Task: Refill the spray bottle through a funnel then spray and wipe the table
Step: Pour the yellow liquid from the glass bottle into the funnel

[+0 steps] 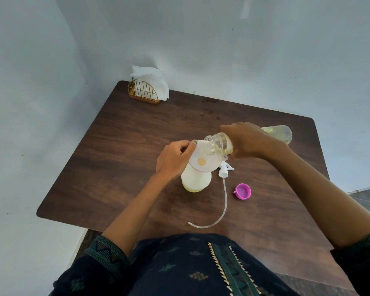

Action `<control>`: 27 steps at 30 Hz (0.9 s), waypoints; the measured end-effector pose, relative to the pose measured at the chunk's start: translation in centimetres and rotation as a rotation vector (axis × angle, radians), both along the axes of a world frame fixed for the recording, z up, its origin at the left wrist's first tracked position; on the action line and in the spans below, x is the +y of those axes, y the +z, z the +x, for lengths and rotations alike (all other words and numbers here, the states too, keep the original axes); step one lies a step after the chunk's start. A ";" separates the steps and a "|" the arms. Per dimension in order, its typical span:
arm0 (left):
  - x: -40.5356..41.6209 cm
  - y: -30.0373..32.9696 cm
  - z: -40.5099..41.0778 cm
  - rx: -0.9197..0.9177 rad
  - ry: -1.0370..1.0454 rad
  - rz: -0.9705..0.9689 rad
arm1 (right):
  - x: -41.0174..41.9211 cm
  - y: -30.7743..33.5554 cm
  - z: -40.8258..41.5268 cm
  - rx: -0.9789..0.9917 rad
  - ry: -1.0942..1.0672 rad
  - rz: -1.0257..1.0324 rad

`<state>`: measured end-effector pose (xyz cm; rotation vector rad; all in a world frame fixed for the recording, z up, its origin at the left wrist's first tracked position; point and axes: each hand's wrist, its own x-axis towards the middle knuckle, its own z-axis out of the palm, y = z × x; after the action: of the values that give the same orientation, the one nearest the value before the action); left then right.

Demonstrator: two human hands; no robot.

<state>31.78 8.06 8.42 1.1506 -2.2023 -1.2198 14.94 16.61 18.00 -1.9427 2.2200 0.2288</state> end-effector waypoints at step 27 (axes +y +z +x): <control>-0.2 -0.8 -0.2 0.015 0.002 -0.003 | -0.2 -0.3 0.1 0.006 -0.001 0.008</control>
<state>31.60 7.84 7.61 1.1380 -2.1907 -1.2195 15.01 16.44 17.73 -1.9391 2.2199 0.2430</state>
